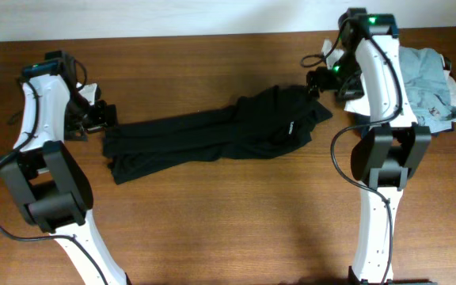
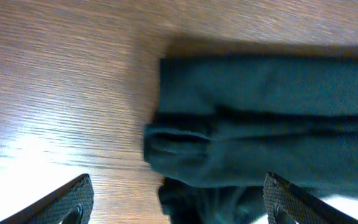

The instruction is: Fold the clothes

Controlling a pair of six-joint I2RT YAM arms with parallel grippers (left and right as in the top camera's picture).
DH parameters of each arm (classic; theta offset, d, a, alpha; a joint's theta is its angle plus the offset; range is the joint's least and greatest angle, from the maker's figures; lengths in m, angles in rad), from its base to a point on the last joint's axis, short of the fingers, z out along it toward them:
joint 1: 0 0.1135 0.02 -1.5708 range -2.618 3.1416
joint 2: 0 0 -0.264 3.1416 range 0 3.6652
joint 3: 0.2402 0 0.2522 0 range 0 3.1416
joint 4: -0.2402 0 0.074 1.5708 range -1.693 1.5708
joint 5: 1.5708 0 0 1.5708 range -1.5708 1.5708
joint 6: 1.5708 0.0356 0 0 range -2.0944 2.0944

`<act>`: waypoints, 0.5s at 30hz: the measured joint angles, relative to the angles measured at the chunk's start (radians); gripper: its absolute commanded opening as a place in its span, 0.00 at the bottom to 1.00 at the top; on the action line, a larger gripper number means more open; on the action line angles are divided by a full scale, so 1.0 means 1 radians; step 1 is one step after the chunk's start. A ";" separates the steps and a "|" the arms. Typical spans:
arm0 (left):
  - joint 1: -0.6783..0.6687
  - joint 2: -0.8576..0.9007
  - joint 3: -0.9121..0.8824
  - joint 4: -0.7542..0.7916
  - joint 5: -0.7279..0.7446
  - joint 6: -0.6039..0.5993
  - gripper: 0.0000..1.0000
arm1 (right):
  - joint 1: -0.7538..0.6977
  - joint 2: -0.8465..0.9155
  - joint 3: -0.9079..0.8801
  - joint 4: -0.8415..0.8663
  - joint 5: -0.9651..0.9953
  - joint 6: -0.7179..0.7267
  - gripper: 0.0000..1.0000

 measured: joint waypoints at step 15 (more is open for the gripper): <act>-0.002 -0.005 -0.134 -0.029 0.116 0.121 0.86 | -0.001 -0.004 0.081 0.034 -0.031 -0.050 0.97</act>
